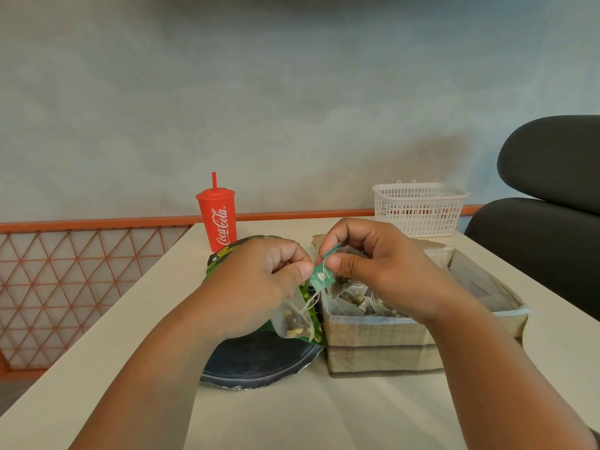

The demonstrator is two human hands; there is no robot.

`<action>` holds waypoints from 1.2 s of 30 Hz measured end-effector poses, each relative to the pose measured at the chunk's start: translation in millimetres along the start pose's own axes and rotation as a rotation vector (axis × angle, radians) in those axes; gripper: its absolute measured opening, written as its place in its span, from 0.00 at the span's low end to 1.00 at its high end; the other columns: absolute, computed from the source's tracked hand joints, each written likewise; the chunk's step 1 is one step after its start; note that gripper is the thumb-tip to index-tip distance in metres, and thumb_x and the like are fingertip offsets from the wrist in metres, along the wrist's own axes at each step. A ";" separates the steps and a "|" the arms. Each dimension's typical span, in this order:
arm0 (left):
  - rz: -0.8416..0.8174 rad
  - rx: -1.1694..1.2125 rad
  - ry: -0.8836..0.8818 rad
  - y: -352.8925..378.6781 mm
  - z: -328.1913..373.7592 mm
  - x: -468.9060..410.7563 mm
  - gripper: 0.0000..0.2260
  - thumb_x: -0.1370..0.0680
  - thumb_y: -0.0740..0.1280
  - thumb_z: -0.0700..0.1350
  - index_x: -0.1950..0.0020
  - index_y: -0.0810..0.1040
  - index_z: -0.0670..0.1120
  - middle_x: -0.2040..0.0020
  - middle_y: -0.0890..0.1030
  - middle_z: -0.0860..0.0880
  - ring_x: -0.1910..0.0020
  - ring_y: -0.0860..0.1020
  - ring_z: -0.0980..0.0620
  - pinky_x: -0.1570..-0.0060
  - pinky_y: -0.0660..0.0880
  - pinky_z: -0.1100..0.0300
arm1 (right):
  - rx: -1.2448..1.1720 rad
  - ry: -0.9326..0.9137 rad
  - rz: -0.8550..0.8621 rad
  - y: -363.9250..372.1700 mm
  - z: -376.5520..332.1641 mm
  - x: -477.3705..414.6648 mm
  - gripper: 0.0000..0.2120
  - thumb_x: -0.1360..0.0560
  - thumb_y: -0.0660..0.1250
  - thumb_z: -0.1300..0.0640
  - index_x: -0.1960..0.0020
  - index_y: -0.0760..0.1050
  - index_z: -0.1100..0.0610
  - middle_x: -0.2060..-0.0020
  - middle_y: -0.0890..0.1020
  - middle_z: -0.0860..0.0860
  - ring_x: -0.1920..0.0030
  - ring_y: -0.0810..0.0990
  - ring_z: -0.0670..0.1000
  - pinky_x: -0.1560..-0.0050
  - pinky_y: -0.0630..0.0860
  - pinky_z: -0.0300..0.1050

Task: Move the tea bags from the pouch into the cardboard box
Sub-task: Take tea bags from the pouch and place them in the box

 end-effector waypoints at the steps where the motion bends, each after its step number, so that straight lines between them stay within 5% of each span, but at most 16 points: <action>1: -0.016 -0.019 0.005 0.6 -0.1 0.4 0.13 0.22 0.62 0.47 0.67 0.75 0.55 0.73 0.74 0.60 0.70 0.71 0.62 0.65 0.69 0.63 | 0.000 0.002 -0.002 0.0 -0.3 0.2 0.05 0.27 0.64 0.70 0.57 0.75 0.62 0.64 0.78 0.57 0.65 0.76 0.52 0.65 0.78 0.39; 6: -0.059 -0.033 0.042 1.4 3.4 1.8 0.13 0.24 0.64 0.48 0.67 0.76 0.61 0.70 0.76 0.60 0.68 0.73 0.62 0.65 0.68 0.63 | -0.010 0.028 -0.046 0.5 -0.2 2.1 0.05 0.27 0.64 0.70 0.57 0.76 0.62 0.65 0.79 0.55 0.65 0.77 0.48 0.64 0.77 0.37; 10: 0.056 -0.014 0.086 -0.2 6.8 1.3 0.06 0.27 0.67 0.50 0.64 0.78 0.53 0.66 0.79 0.54 0.66 0.76 0.56 0.66 0.73 0.61 | -0.001 0.042 -0.039 2.3 0.6 1.2 0.07 0.27 0.65 0.69 0.58 0.76 0.59 0.66 0.79 0.52 0.66 0.78 0.47 0.64 0.76 0.36; 14: 0.109 0.153 0.099 -0.6 7.3 0.0 0.05 0.29 0.70 0.46 0.63 0.75 0.52 0.70 0.78 0.57 0.70 0.75 0.61 0.69 0.72 0.69 | 0.032 0.055 -0.029 3.1 1.7 0.4 0.06 0.28 0.67 0.69 0.59 0.76 0.59 0.68 0.79 0.50 0.68 0.78 0.45 0.66 0.76 0.35; 19: 0.124 0.189 0.102 -3.6 2.5 0.5 0.11 0.34 0.75 0.53 0.62 0.74 0.51 0.71 0.75 0.54 0.70 0.72 0.59 0.68 0.72 0.66 | 0.063 0.063 0.006 3.8 3.8 -1.1 0.03 0.29 0.68 0.67 0.60 0.75 0.63 0.65 0.79 0.58 0.68 0.79 0.49 0.67 0.77 0.37; 23: 0.125 -0.019 0.162 -3.1 6.3 4.4 0.17 0.40 0.75 0.58 0.66 0.73 0.48 0.68 0.75 0.53 0.70 0.71 0.58 0.71 0.69 0.68 | 0.034 0.060 0.044 0.3 5.8 -1.2 0.06 0.30 0.69 0.69 0.62 0.74 0.61 0.62 0.80 0.63 0.65 0.78 0.52 0.65 0.78 0.39; 28: 0.164 -0.138 0.211 0.2 8.6 3.2 0.12 0.32 0.73 0.51 0.71 0.75 0.48 0.68 0.77 0.53 0.66 0.74 0.56 0.68 0.71 0.68 | -0.017 0.072 0.046 1.5 7.3 -1.8 0.08 0.30 0.68 0.70 0.63 0.72 0.61 0.71 0.78 0.55 0.73 0.77 0.49 0.71 0.77 0.40; 33: 0.191 -0.135 0.182 -4.2 4.5 2.2 0.13 0.28 0.67 0.47 0.73 0.72 0.52 0.64 0.77 0.57 0.61 0.74 0.57 0.63 0.70 0.69 | 0.002 0.084 0.111 -5.8 8.7 -2.5 0.07 0.30 0.69 0.68 0.63 0.73 0.60 0.71 0.79 0.55 0.72 0.78 0.51 0.69 0.78 0.43; 36: 0.203 -0.075 0.151 -7.8 0.7 1.9 0.11 0.27 0.67 0.47 0.70 0.76 0.48 0.67 0.76 0.51 0.63 0.74 0.53 0.65 0.70 0.67 | -0.011 0.099 0.152 -12.6 9.9 -0.9 0.07 0.29 0.68 0.69 0.63 0.74 0.61 0.69 0.82 0.55 0.69 0.79 0.51 0.69 0.77 0.41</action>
Point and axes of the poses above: each hand's wrist, its own x-axis away from the middle knuckle, its own y-axis out of the palm, z = x × y, the point moved 4 cm from there along -x, towards the middle knuckle
